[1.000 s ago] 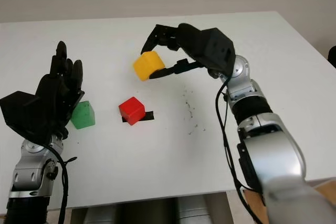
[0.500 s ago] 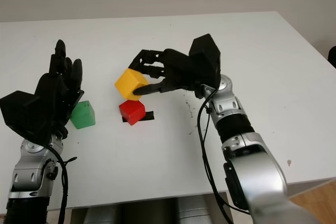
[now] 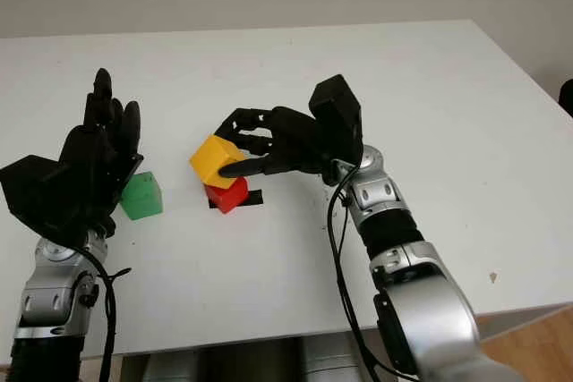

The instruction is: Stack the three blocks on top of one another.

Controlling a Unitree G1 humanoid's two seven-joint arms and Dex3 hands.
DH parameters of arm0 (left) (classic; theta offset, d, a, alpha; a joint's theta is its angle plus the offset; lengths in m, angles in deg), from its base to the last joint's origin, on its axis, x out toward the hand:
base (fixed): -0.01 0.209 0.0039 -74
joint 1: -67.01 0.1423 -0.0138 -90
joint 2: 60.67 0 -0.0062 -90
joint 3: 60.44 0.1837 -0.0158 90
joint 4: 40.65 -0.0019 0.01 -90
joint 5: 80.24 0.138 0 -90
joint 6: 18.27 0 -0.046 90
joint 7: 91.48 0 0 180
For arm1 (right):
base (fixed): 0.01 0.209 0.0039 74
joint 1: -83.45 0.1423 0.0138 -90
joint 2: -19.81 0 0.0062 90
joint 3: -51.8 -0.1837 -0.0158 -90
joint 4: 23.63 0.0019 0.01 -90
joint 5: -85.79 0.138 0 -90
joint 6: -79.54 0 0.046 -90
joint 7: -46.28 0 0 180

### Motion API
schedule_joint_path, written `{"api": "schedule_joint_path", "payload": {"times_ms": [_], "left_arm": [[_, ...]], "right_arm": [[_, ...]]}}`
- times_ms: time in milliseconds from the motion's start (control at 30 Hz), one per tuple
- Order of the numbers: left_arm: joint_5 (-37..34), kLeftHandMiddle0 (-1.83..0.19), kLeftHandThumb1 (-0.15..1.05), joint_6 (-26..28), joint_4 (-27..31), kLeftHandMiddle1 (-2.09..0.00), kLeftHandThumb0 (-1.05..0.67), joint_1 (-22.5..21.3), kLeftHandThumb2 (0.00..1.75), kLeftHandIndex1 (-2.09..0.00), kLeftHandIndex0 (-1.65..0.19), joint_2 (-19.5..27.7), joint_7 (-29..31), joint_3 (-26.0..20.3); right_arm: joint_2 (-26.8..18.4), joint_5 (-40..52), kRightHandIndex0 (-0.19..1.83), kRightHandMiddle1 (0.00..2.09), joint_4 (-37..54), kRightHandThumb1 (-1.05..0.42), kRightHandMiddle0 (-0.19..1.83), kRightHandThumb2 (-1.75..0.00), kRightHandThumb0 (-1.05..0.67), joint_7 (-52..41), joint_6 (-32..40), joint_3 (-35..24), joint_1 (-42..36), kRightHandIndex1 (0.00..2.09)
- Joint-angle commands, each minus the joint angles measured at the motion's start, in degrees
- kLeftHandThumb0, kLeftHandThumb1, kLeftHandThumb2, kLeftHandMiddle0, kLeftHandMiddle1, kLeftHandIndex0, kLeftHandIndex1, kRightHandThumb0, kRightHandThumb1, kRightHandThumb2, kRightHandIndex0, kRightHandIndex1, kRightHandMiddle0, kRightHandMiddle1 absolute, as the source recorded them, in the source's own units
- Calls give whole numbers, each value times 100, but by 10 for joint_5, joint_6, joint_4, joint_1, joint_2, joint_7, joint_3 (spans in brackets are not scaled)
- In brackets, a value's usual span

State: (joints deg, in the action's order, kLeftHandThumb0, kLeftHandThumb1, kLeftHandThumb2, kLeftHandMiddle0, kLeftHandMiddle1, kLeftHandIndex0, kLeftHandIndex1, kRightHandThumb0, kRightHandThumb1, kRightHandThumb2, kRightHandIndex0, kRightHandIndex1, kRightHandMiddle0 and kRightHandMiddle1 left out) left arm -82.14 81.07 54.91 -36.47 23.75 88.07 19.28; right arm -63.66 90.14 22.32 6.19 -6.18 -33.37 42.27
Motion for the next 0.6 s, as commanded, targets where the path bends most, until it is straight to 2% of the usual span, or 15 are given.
{"api": "schedule_joint_path", "payload": {"times_ms": [0,567], "left_arm": [[1,19,105,0,9,0,-78,3,54,-5,19,0,0,1],[0,19,105,-1,10,0,-78,6,52,-5,18,-1,0,2]], "right_arm": [[6,-1,19,161,2,-94,38,-5,-47,3,-5,0,3,3],[32,-25,20,163,-54,-94,32,-5,-48,47,-57,0,24,4]]}}
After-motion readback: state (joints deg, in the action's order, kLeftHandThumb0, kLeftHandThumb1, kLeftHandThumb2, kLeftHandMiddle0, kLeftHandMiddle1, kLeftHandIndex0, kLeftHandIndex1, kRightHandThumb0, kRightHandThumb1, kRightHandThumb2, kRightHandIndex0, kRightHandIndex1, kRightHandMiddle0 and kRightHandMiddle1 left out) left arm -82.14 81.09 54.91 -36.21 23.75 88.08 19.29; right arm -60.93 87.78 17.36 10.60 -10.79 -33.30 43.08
